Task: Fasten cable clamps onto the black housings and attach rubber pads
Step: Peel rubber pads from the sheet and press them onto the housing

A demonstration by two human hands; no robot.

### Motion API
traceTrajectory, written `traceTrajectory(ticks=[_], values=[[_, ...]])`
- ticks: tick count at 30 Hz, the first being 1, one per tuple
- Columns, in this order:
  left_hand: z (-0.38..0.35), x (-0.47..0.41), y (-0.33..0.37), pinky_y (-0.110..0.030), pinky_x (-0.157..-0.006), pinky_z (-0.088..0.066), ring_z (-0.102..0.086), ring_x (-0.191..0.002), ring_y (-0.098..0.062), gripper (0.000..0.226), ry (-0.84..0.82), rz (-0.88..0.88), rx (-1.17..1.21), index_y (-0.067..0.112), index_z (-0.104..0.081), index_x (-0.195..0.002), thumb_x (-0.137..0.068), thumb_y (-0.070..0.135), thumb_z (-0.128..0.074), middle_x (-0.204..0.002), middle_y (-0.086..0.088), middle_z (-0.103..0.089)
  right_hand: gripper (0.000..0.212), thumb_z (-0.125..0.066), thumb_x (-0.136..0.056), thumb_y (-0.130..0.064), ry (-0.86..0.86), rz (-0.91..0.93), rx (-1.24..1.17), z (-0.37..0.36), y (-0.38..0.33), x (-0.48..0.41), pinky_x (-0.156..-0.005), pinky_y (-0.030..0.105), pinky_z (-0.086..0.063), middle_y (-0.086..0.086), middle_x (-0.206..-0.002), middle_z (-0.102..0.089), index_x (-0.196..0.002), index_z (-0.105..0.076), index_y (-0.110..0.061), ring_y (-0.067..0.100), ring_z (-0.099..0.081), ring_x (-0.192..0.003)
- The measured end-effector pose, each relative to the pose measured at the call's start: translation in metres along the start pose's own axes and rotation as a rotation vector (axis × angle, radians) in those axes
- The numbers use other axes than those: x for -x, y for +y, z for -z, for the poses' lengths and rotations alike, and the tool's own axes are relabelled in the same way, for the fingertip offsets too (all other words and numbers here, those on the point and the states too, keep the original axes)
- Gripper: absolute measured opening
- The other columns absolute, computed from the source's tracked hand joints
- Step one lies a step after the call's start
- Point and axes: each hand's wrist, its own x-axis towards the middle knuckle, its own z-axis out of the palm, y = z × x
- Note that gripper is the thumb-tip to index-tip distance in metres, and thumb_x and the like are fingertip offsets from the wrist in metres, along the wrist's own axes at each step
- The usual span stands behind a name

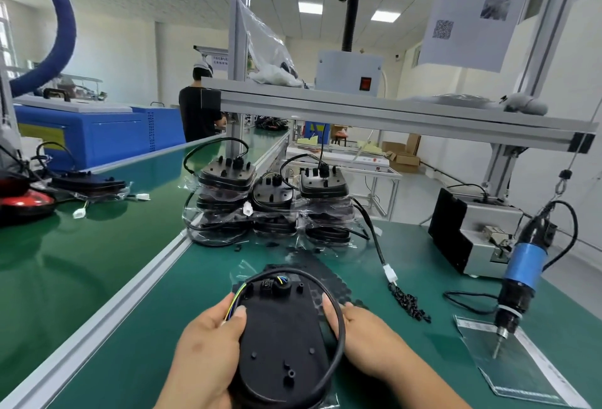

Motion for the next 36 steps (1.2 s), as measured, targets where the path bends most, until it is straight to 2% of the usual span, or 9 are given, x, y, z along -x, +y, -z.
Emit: traceTrajectory(ticks=[8, 13, 17, 18, 20, 22, 29, 32, 36], values=[[0.013, -0.012, 0.011, -0.037, -0.055, -0.057, -0.068, -0.067, -0.028, 0.024, 0.063, -0.031, 0.149, 0.014, -0.069, -0.105, -0.096, 0.005, -0.048, -0.08, -0.015, -0.074, 0.075, -0.005, -0.096, -0.063, 0.062, -0.087, 0.048, 0.014, -0.013, 0.016, -0.116, 0.04, -0.021, 0.003, -0.159, -0.025, -0.149, -0.034, -0.018, 0.019, -0.02, -0.147], [0.016, -0.021, 0.015, -0.054, -0.085, -0.053, -0.069, -0.089, -0.032, 0.029, 0.14, -0.081, 0.162, 0.018, -0.062, -0.122, -0.097, 0.01, -0.051, -0.096, -0.013, -0.073, 0.071, -0.026, -0.078, -0.082, 0.154, 0.048, -0.848, 0.009, -0.063, 0.035, -0.11, 0.037, -0.039, -0.022, -0.127, -0.058, -0.125, -0.057, -0.039, 0.001, -0.055, -0.117], [0.021, -0.03, 0.014, -0.054, -0.096, -0.047, -0.065, -0.102, -0.031, 0.03, 0.184, -0.09, 0.19, 0.019, -0.06, -0.125, -0.096, 0.013, -0.054, -0.111, -0.011, -0.069, 0.028, -0.043, -0.1, -0.042, 0.165, 0.057, -0.855, -0.017, -0.073, 0.032, -0.102, 0.028, -0.046, -0.032, -0.116, -0.055, -0.123, -0.059, -0.041, 0.006, -0.061, -0.108], [0.023, -0.031, 0.014, -0.053, -0.095, -0.048, -0.066, -0.101, -0.03, 0.03, 0.191, -0.091, 0.205, 0.019, -0.061, -0.124, -0.096, 0.013, -0.054, -0.11, -0.01, -0.069, 0.027, -0.044, -0.101, -0.035, 0.167, 0.011, -0.877, -0.021, -0.072, 0.029, -0.102, 0.042, -0.043, -0.026, -0.109, -0.063, -0.119, -0.064, -0.036, 0.015, -0.066, -0.1], [0.027, -0.035, 0.015, -0.052, -0.092, -0.05, -0.067, -0.096, -0.028, 0.03, 0.199, -0.104, 0.225, 0.02, -0.061, -0.124, -0.096, 0.013, -0.054, -0.105, -0.008, -0.071, 0.027, -0.048, -0.101, -0.029, 0.084, -0.082, -0.994, -0.027, -0.075, 0.025, -0.063, 0.025, -0.046, -0.004, -0.084, -0.069, -0.106, -0.074, -0.022, 0.022, -0.062, -0.07], [0.03, -0.037, 0.016, -0.051, -0.093, -0.05, -0.067, -0.095, -0.026, 0.033, 0.207, -0.129, 0.238, 0.02, -0.058, -0.128, -0.096, 0.013, -0.053, -0.107, -0.008, -0.07, 0.029, -0.049, -0.101, -0.024, 0.044, -0.119, -1.105, -0.03, -0.08, 0.021, -0.05, 0.027, -0.049, 0.003, -0.075, -0.072, -0.096, -0.076, -0.016, 0.021, -0.061, -0.058], [0.044, -0.05, 0.018, -0.035, -0.101, -0.039, -0.059, -0.1, -0.015, 0.046, 0.365, -0.32, 0.122, 0.032, -0.038, -0.143, -0.1, 0.02, -0.045, -0.105, 0.003, -0.062, 0.026, -0.049, -0.1, -0.025, 0.036, -0.173, -1.216, -0.039, -0.113, -0.012, -0.053, 0.023, -0.047, -0.002, -0.068, -0.07, -0.093, -0.07, -0.012, 0.018, -0.059, -0.064], [0.059, -0.058, 0.023, -0.045, -0.108, -0.037, -0.055, -0.118, -0.021, 0.043, 0.464, -0.389, 0.001, 0.036, -0.041, -0.14, -0.099, 0.023, -0.044, -0.122, 0.0, -0.06, 0.049, -0.046, -0.098, -0.047, -0.033, -0.157, -1.189, -0.049, -0.133, -0.029, -0.066, 0.031, -0.05, 0.012, -0.095, -0.073, -0.095, -0.067, -0.003, 0.022, -0.064, -0.077], [0.076, -0.064, 0.035, -0.04, -0.111, -0.034, -0.048, -0.127, -0.014, 0.042, 0.528, -0.436, 0.052, 0.031, -0.042, -0.141, -0.1, 0.021, -0.041, -0.142, 0.004, -0.049, 0.045, -0.047, -0.097, -0.037, -0.097, -0.081, -1.164, -0.067, -0.16, -0.047, -0.072, 0.033, -0.043, 0.015, -0.104, -0.071, -0.104, -0.061, 0.005, 0.02, -0.062, -0.084]])
